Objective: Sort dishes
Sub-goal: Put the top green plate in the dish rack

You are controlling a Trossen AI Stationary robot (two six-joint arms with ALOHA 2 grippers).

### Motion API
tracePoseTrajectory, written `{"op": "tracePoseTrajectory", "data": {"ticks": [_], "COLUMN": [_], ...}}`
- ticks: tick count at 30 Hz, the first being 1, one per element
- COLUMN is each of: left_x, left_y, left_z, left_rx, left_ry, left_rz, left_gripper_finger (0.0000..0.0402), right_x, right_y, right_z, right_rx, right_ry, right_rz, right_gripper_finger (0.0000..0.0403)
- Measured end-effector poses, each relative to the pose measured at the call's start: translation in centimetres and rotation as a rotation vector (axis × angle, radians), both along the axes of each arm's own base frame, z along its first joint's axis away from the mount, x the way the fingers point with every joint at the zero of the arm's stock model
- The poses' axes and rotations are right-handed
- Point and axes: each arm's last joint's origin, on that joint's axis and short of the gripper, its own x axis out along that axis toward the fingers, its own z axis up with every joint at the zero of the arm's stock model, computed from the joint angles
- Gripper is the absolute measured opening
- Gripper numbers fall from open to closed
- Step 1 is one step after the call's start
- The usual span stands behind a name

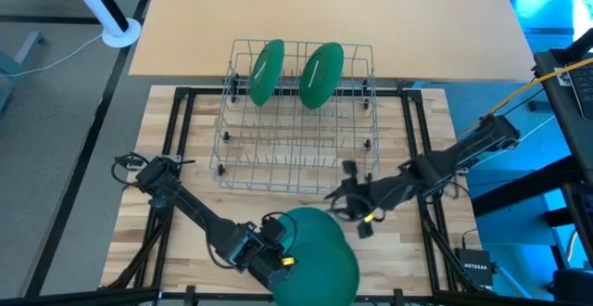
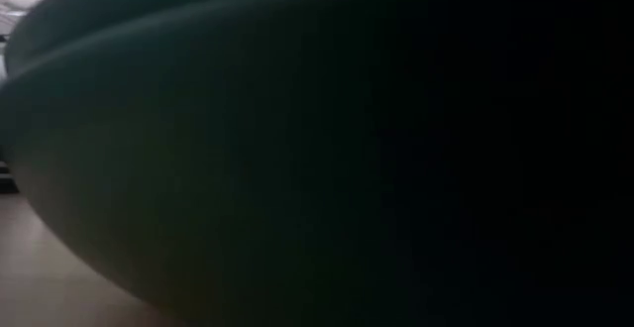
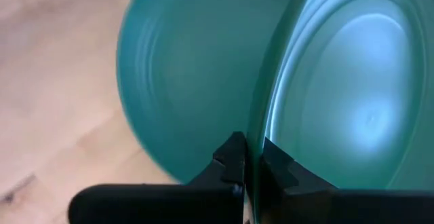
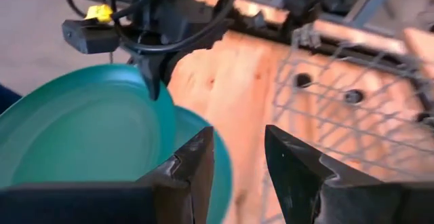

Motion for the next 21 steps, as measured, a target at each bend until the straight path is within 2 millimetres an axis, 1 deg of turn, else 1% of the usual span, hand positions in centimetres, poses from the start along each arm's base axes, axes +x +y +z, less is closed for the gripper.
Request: {"op": "tracePoseTrajectory", "data": {"ticks": [6, 11, 17, 21], "left_x": [0.8, 0.9, 0.5, 0.4], "left_y": [1.1, 1.9, 3.5, 5.1], "left_z": [2.3, 4.7, 8.2, 10.1], "left_rx": [0.046, 0.112, 0.229, 0.321], "left_ry": [-0.045, -0.088, -0.160, -0.210], "left_rz": [-0.016, -0.012, 0.062, 0.132], "left_gripper_finger": [0.0001, 0.0001, 0.0000, 0.0000], "right_x": [-3.4, -6.4, -9.4, -11.2], "right_y": [-2.1, -3.8, -5.7, -6.7], "right_z": [2.6, 4.4, 6.3, 7.2], "right_rx": [-0.010, -0.033, -0.065, -0.084], "right_ry": [-0.058, -0.118, -0.224, -0.283], "right_rz": [-0.043, -0.075, -0.101, -0.098], "right_gripper_finger": [0.0136, 0.0136, 0.0136, 0.0136]}}
